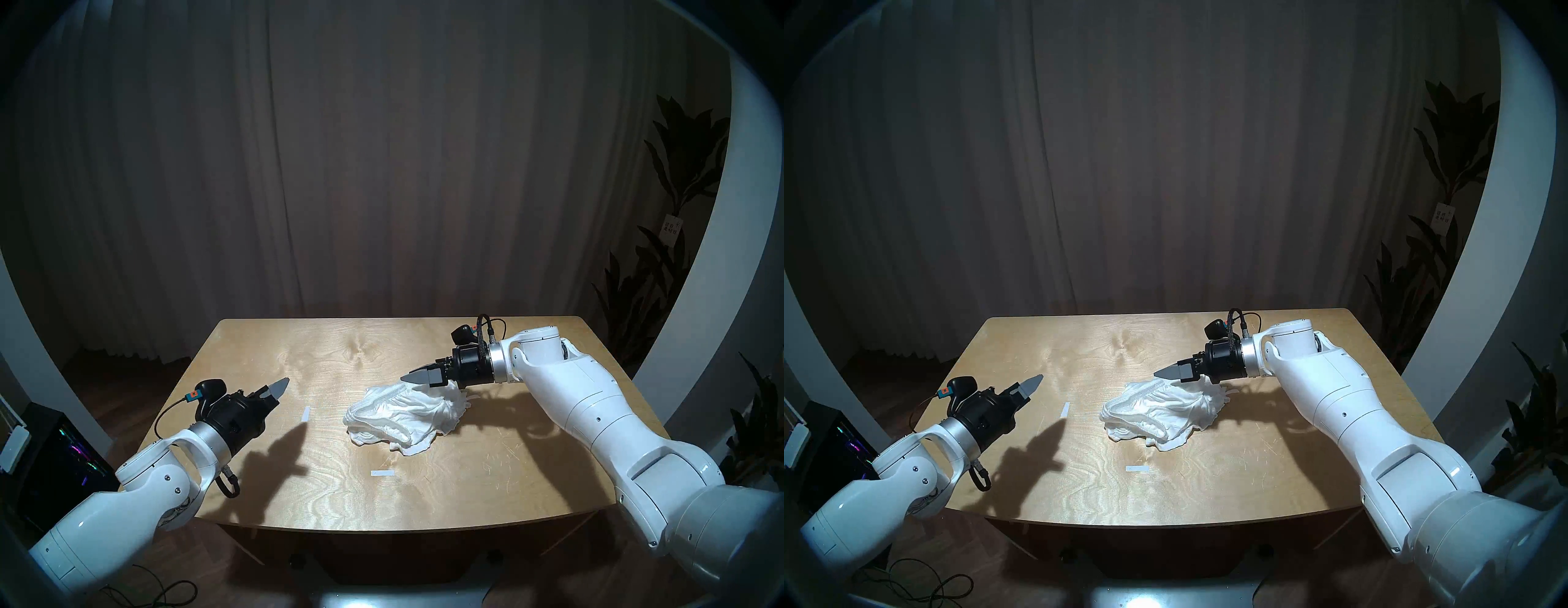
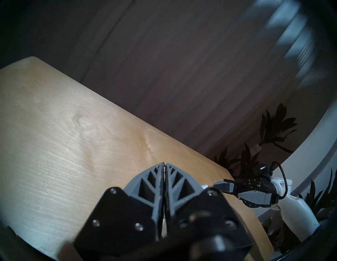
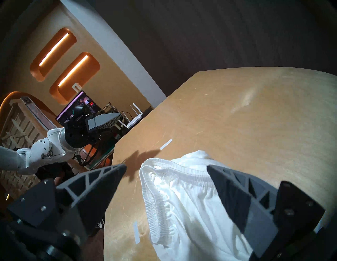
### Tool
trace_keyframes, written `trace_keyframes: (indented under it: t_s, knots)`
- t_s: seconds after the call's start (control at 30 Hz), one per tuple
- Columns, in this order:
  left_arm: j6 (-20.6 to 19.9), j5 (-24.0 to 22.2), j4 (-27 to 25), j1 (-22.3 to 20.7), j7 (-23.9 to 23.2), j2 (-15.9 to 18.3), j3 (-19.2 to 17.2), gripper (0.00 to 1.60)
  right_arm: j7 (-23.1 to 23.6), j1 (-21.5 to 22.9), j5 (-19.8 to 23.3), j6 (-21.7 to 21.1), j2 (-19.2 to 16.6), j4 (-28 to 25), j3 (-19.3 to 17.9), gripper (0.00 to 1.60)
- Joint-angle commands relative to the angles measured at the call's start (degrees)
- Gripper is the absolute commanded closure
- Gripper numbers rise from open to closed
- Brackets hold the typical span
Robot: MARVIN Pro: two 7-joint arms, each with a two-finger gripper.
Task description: Fold the pants in half lengthwise, then in half again, and set them down flat
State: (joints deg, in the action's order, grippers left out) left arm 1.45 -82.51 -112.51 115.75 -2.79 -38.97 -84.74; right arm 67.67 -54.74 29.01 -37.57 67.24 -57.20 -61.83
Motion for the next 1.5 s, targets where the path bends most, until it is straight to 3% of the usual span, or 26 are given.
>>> trace_keyframes:
  t_s: [0.0, 0.4, 0.6, 0.9, 1.33, 1.37, 1.4, 1.47]
  knots:
    - [0.68, 0.22, 1.12, -1.92, -0.41, -0.86, 0.12, 1.19, 5.83, 0.38, 1.79, -0.04, -0.18, 1.22, 1.71, 0.00]
    - [-0.92, -1.15, 2.47, -4.70, 0.98, -2.23, 1.22, 1.22, 4.78, 5.03, 3.02, 2.09, 2.13, 7.68, 2.92, 0.00]
    - [-1.64, -1.54, 3.08, -6.31, 2.19, -3.10, 2.18, 1.22, 4.70, 8.00, 2.28, 3.23, 4.60, 13.34, 4.28, 0.00]
    - [-1.90, -2.16, 3.54, -7.23, 4.21, -3.88, 2.37, 1.23, 6.92, 10.79, 1.60, 5.06, 7.56, 20.47, 7.46, 0.00]
    - [-1.01, -2.88, 3.46, -5.95, 4.35, -4.22, 1.82, 1.24, 10.59, 12.19, 1.81, 7.95, 10.07, 25.65, 10.95, 0.02]
    - [-0.92, -2.89, 3.35, -5.70, 4.26, -4.16, 1.73, 1.24, 10.74, 12.18, 1.91, 8.07, 10.20, 25.79, 11.07, 0.04]
    - [-0.85, -2.93, 3.23, -5.46, 4.18, -4.09, 1.60, 1.25, 10.89, 12.15, 2.00, 8.15, 10.25, 25.80, 11.17, 0.40]
    - [-0.68, -3.08, 2.99, -4.90, 3.89, -3.92, 1.24, 1.25, 11.44, 12.16, 2.20, 8.33, 10.25, 25.82, 11.40, 0.83]
